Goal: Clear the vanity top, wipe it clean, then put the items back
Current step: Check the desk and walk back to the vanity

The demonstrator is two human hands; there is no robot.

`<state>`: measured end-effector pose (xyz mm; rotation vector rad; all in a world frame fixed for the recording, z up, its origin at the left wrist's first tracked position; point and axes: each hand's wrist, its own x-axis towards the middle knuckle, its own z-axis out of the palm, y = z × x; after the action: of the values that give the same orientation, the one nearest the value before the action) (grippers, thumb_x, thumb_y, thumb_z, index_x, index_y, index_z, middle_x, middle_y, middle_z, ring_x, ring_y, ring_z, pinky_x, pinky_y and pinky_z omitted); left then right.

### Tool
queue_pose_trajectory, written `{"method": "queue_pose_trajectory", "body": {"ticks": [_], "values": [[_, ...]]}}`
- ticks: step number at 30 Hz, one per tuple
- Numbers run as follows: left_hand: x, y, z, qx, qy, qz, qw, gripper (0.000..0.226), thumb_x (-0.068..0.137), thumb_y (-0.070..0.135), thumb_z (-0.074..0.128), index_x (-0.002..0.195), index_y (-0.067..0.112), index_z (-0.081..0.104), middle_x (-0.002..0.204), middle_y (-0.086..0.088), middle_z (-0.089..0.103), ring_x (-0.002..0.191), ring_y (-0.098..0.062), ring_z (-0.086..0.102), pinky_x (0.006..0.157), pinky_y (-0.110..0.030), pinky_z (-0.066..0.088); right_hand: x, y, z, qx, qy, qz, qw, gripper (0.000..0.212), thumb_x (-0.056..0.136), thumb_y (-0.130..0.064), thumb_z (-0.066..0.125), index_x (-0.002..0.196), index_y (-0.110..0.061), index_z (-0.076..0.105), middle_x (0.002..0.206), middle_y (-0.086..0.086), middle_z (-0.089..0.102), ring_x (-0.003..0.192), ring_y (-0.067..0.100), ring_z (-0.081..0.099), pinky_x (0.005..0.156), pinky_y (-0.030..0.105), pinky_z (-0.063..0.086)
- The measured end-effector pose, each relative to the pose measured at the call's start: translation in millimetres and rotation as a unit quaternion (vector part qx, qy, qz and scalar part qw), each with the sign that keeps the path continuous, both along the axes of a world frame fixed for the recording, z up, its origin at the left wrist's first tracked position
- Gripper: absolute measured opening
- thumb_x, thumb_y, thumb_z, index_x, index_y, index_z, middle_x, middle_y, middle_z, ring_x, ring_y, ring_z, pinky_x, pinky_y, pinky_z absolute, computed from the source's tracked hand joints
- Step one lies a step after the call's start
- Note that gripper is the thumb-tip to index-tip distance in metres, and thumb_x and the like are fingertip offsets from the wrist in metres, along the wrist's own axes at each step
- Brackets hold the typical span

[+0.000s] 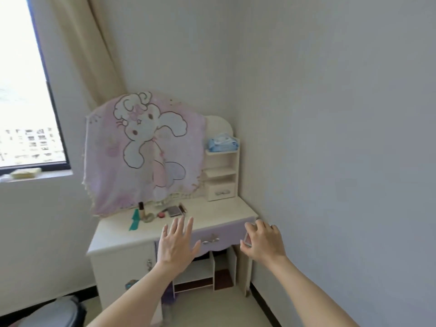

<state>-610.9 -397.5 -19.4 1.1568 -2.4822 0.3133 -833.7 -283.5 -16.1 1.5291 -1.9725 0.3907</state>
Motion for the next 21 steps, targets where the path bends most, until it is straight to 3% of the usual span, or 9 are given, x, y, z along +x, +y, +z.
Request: {"method": "queue_pose_trajectory", "body": {"ticks": [1,5,13,21], "values": [[2.1,-14.3,5.4,-0.004,0.008,0.002,1.000,0.068,0.068,0.050,0.067,0.119,0.006,0.062,0.115,-0.016,0.065,0.105,-0.034,0.062,0.082,-0.049,0.053,4.2,-19.4,3.8,-0.005,0.002,0.011,1.000,0.038,0.049,-0.047,0.077,0.072,-0.019,0.064,0.065,0.002,0.061,0.054,0.020,0.059,0.049,0.027,0.045],[1.6,-64.2,22.4,0.006,0.023,0.017,1.000,0.066,0.073,0.050,0.041,0.118,0.006,0.061,0.109,-0.012,0.064,0.101,-0.030,0.062,0.080,-0.042,0.051,16.2,-88.8,17.9,-0.017,0.017,0.045,0.999,0.039,0.048,-0.044,0.078,0.074,-0.017,0.066,0.064,0.003,0.060,0.054,0.021,0.059,0.048,0.029,0.045],[-47.4,-158.7,21.3,0.015,0.009,0.051,0.999,0.068,0.075,0.052,0.036,0.121,0.008,0.060,0.115,-0.013,0.064,0.106,-0.031,0.062,0.083,-0.047,0.051,-5.6,-220.4,20.2,-0.003,0.042,0.080,0.996,0.045,0.050,-0.049,0.072,0.084,-0.018,0.070,0.068,0.004,0.063,0.058,0.021,0.061,0.053,0.028,0.047],[-100.8,-264.6,8.8,0.051,0.004,0.115,0.992,0.066,0.076,0.051,0.036,0.118,0.009,0.063,0.110,-0.013,0.066,0.100,-0.030,0.063,0.078,-0.045,0.053,-56.5,-351.3,14.1,0.020,0.025,0.121,0.992,0.041,0.056,-0.049,0.059,0.081,-0.018,0.069,0.068,0.005,0.062,0.060,0.023,0.061,0.053,0.029,0.046]]}}
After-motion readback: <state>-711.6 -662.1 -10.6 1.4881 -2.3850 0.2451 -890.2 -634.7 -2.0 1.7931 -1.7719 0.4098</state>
